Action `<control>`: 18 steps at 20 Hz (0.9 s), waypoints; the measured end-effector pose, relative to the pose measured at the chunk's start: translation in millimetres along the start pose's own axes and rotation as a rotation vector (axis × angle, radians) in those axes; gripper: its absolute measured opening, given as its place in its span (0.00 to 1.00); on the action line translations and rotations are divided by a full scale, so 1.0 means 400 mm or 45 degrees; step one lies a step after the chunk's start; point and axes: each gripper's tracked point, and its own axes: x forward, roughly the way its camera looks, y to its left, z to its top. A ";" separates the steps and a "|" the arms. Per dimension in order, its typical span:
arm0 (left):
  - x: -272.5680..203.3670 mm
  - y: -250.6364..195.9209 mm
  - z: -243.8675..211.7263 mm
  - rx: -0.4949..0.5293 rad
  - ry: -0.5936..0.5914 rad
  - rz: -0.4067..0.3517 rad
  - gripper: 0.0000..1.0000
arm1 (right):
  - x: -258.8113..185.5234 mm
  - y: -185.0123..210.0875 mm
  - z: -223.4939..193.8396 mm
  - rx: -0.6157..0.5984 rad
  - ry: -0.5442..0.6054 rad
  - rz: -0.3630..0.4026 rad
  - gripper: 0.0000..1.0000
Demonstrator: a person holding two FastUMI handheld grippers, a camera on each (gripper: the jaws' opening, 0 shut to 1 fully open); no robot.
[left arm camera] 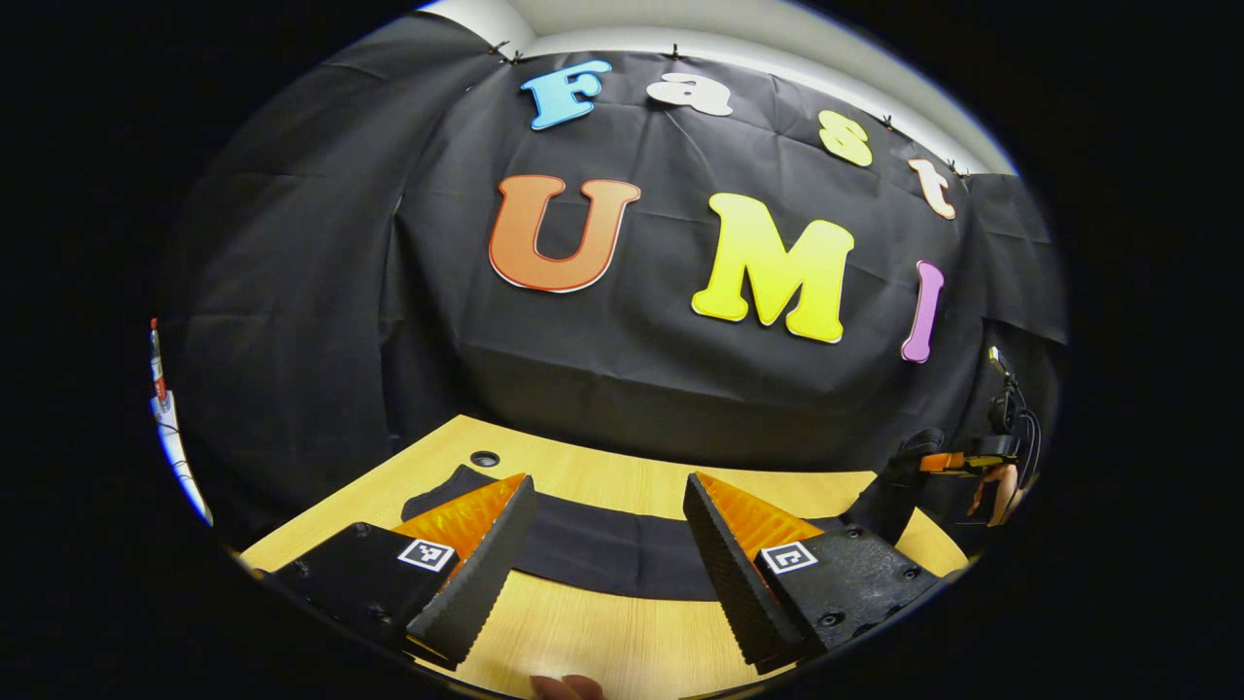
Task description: Grasp the waist and the cuffs of the jeans and fold them to make the two legs overlap; first hold the waist and fold one-third of the jeans toward the cuffs, then hold the cuffs and fold the remaining one-third in the same direction to finish folding.
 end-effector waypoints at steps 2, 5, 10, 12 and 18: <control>-0.009 0.007 0.004 0.004 -0.013 0.021 0.99 | -0.030 0.025 0.012 -0.058 -0.031 0.064 0.00; -0.028 0.027 0.001 0.017 0.001 0.065 0.99 | -0.052 0.063 0.017 -0.126 -0.051 0.164 0.00; -0.093 0.096 -0.018 0.005 0.015 0.141 0.99 | -0.104 0.095 0.000 -0.207 -0.057 0.313 0.00; -0.109 0.112 -0.010 0.003 0.009 0.166 0.99 | -0.120 0.097 -0.011 -0.237 -0.041 0.362 0.00; -0.152 0.158 -0.040 -0.005 0.034 0.232 0.99 | -0.114 0.196 -0.133 -0.376 0.076 0.487 0.00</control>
